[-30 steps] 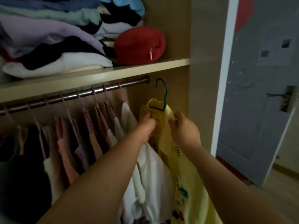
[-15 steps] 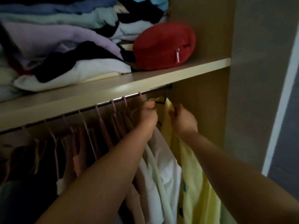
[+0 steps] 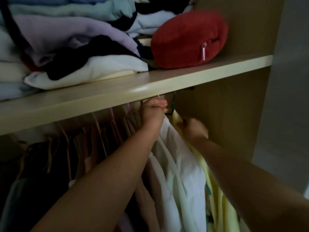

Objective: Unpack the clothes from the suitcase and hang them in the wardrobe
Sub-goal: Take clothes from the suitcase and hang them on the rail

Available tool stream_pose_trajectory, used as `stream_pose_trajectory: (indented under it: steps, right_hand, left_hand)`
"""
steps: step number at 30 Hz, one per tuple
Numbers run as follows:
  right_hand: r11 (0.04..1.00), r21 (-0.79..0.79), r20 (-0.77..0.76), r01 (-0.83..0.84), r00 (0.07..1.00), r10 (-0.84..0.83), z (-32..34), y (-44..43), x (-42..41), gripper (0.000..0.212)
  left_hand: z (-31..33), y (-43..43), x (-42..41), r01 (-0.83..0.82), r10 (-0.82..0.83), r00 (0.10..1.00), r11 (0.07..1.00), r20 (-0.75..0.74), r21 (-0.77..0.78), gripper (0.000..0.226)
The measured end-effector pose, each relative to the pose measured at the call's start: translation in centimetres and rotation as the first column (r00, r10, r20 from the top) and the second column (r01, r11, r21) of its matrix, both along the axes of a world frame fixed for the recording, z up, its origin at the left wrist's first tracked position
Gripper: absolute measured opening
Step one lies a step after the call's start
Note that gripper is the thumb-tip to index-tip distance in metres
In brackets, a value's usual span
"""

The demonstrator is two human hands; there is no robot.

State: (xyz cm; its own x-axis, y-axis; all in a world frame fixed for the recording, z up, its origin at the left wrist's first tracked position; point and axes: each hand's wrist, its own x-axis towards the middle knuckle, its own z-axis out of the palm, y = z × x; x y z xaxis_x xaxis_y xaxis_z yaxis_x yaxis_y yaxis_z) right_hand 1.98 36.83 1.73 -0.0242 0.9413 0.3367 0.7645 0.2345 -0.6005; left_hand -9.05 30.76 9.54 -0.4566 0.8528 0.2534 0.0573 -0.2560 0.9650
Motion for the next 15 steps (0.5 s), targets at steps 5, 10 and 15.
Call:
stream_pose_trajectory:
  steps: [5, 10, 15]
  right_hand:
    - [1.0, 0.016, 0.053, 0.018, 0.998, -0.018, -0.4, -1.2, 0.8, 0.039]
    - [0.972, 0.198, 0.029, 0.129, 0.99, -0.137, 0.0, -4.3, 2.7, 0.034]
    - [0.94, 0.276, 0.016, 0.203, 0.976, -0.215, -0.9, -8.6, 4.5, 0.027]
  left_hand:
    - [-1.1, -0.6, 0.7, 0.019, -0.019, 1.0, 0.999, -0.021, 0.039, 0.037]
    - [-2.5, -1.1, 2.4, 0.078, -0.072, 0.995, 0.992, -0.062, 0.094, 0.042]
    - [-4.1, -3.3, 4.7, 0.132, -0.122, 0.987, 0.987, -0.104, 0.096, 0.042]
